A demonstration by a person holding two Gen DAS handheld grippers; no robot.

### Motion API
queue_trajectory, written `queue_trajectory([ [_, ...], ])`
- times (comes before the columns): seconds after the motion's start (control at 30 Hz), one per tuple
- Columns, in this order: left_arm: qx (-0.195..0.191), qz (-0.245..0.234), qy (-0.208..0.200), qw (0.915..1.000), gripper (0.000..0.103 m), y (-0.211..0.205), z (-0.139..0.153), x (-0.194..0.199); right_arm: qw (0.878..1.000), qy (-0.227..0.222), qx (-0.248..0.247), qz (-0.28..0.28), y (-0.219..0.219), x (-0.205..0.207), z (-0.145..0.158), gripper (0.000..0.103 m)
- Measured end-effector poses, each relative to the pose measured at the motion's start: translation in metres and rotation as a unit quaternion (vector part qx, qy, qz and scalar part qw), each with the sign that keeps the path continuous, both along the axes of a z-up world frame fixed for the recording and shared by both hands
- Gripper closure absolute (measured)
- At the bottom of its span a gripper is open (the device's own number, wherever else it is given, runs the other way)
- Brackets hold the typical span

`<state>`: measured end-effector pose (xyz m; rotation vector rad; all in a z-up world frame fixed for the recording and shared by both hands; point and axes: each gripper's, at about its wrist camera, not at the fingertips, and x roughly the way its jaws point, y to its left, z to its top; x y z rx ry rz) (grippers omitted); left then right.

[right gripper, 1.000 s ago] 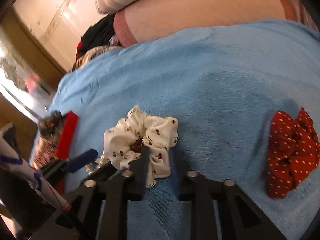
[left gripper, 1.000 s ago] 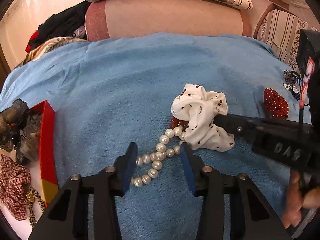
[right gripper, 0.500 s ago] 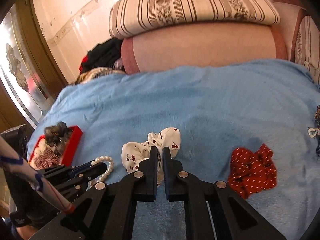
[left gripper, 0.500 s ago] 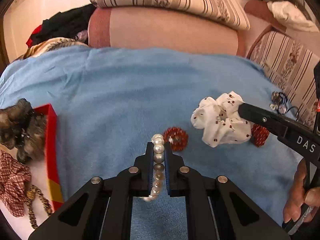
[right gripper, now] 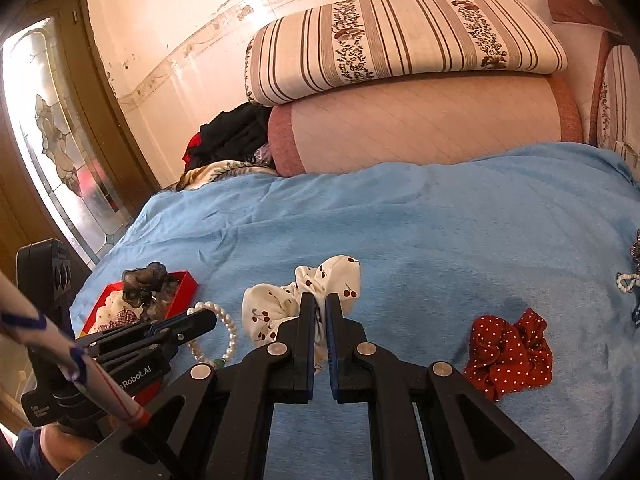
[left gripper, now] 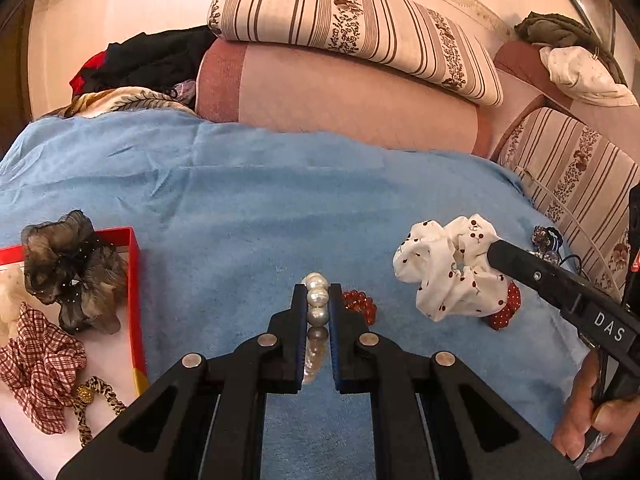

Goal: Organize jewelry
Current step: 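Grasp the pearl bracelet with the left tool while the right tool grasps the white cherry-print scrunchie, then carry the pearl bracelet and white scrunchie over the tray with both tools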

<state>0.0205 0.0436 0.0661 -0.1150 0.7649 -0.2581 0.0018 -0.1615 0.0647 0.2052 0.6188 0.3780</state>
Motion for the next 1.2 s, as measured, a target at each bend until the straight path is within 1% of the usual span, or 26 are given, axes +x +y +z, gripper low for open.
queue_trajectory([
  [0.5,0.000,0.008,-0.012,0.9999,0.094,0.008,0.010,-0.006,1.000,-0.007,-0.008,0.007,0.006,-0.004,0.003,0.097],
  [0.7,-0.001,0.008,-0.016,0.9998,0.094,0.011,0.015,-0.016,1.000,-0.014,-0.012,0.011,0.014,-0.011,0.007,0.097],
  [0.83,0.002,0.013,-0.026,0.9996,0.094,0.015,0.024,-0.035,1.000,-0.025,-0.012,0.013,0.021,-0.028,0.015,0.097],
  [0.93,0.005,0.024,-0.039,0.9989,0.094,0.023,0.033,-0.058,0.999,-0.034,-0.010,0.013,0.026,-0.043,0.021,0.097],
  [1.03,0.016,0.041,-0.053,0.9976,0.094,0.032,0.041,-0.081,0.999,-0.036,-0.001,0.009,0.032,-0.063,0.024,0.097],
  [1.17,0.038,0.059,-0.073,0.9949,0.094,0.043,0.049,-0.111,0.999,-0.035,-0.003,0.011,0.043,-0.091,0.024,0.097],
  [1.2,0.037,0.065,-0.074,0.9944,0.094,0.047,0.050,-0.120,0.999,-0.033,-0.001,0.013,0.045,-0.098,0.024,0.097],
])
